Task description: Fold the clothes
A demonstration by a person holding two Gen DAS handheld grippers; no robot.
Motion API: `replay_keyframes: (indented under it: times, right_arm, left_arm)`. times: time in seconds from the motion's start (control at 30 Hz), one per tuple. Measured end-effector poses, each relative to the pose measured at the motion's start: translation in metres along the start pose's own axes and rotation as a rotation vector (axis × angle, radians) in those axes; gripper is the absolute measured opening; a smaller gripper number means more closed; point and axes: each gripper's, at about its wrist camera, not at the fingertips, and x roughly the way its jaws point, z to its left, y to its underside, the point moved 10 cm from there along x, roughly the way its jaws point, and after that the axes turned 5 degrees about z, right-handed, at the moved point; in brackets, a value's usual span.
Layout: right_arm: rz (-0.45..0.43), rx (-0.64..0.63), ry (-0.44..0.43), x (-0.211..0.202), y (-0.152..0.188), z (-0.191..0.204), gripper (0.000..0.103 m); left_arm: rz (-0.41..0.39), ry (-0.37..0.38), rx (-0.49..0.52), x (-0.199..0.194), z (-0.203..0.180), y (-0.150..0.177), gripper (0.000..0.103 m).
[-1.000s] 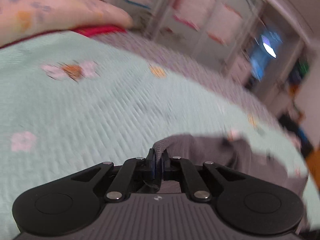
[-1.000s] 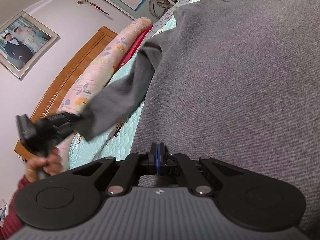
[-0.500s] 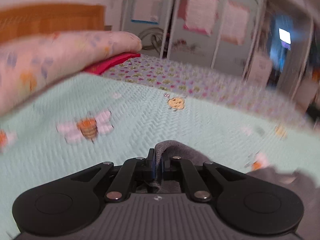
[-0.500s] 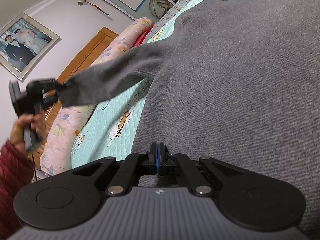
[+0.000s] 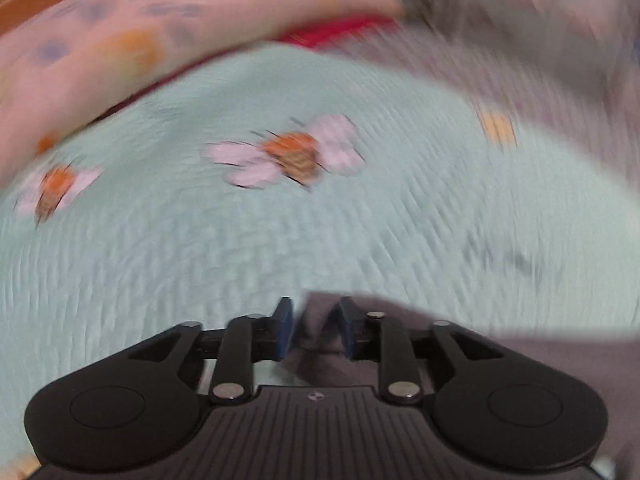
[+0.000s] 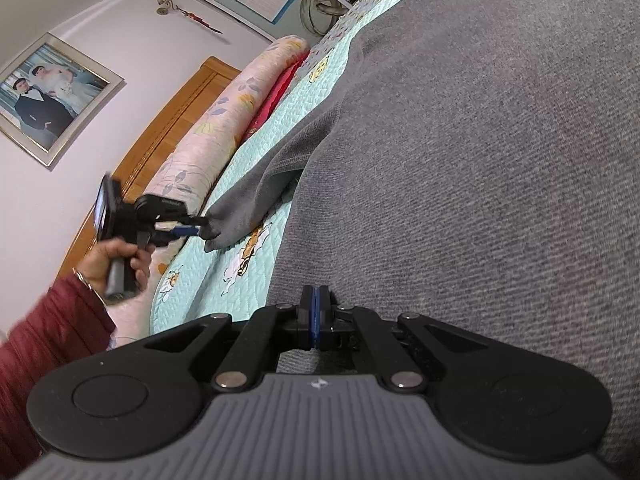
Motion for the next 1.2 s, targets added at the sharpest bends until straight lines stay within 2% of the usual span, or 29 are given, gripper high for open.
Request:
replay_keyframes:
  times: [0.03,0.07,0.17,0.23,0.33,0.53,0.6,0.63,0.73,0.83,0.97,1.03,1.1,1.17,1.2]
  right_arm:
    - [0.000,0.000,0.000,0.000,0.000,0.000,0.000]
    - [0.000,0.001,-0.001,0.000,0.000,0.000,0.000]
    - [-0.001,0.001,-0.002,0.000,0.000,-0.001,0.000]
    - [0.000,0.002,-0.004,0.000,0.000,-0.001,0.000]
    - [0.000,0.001,-0.001,0.000,0.000,0.000,0.000]
    - [0.002,0.000,-0.001,0.000,0.000,0.000,0.000]
    - [0.003,-0.001,-0.002,0.000,0.000,0.000,0.000]
    - [0.003,0.000,-0.002,0.000,0.000,0.000,0.000]
    - [0.002,0.001,-0.002,0.001,0.001,0.001,0.000]
    - [0.002,0.003,-0.005,0.000,0.001,-0.001,0.000]
    - [0.005,0.003,0.002,0.000,0.001,0.001,0.000]
    - [0.010,0.006,0.011,0.000,0.000,0.002,0.000]
    - [0.029,0.015,0.029,-0.001,0.000,0.004,0.000]
    - [0.071,0.010,0.035,-0.002,-0.002,0.014,0.011]
    - [0.081,-0.022,0.041,-0.003,-0.008,0.022,0.023]
  left_arm:
    - [-0.032,0.035,-0.102,-0.010,0.015,0.003,0.053]
    - [-0.044,0.091,-0.200,-0.018,0.026,0.010,0.057]
    - [0.024,0.306,-0.445,-0.021,0.041,0.046,0.058]
    - [0.083,0.367,-0.523,-0.012,0.040,0.073,0.058]
    - [0.068,0.367,-0.542,0.003,0.033,0.088,0.058]
    - [0.034,0.383,-0.531,0.028,0.007,0.074,0.056]
    - [0.052,0.379,-0.505,0.034,-0.002,0.069,0.039]
    - [0.070,0.378,-0.494,0.034,-0.006,0.067,0.001]
    - [0.041,0.414,-0.522,0.008,-0.001,0.059,0.003]
    - [-0.021,0.404,-0.473,-0.023,0.006,0.060,0.003]
    - [0.010,0.351,-0.376,0.005,-0.001,0.077,0.003]
    - [0.029,0.336,-0.385,0.025,0.004,0.083,0.004]
    - [0.038,0.351,-0.438,0.034,0.009,0.090,0.005]
    - [0.030,0.372,-0.470,0.033,0.013,0.096,0.005]
    - [0.025,0.382,-0.471,0.033,0.013,0.097,0.005]
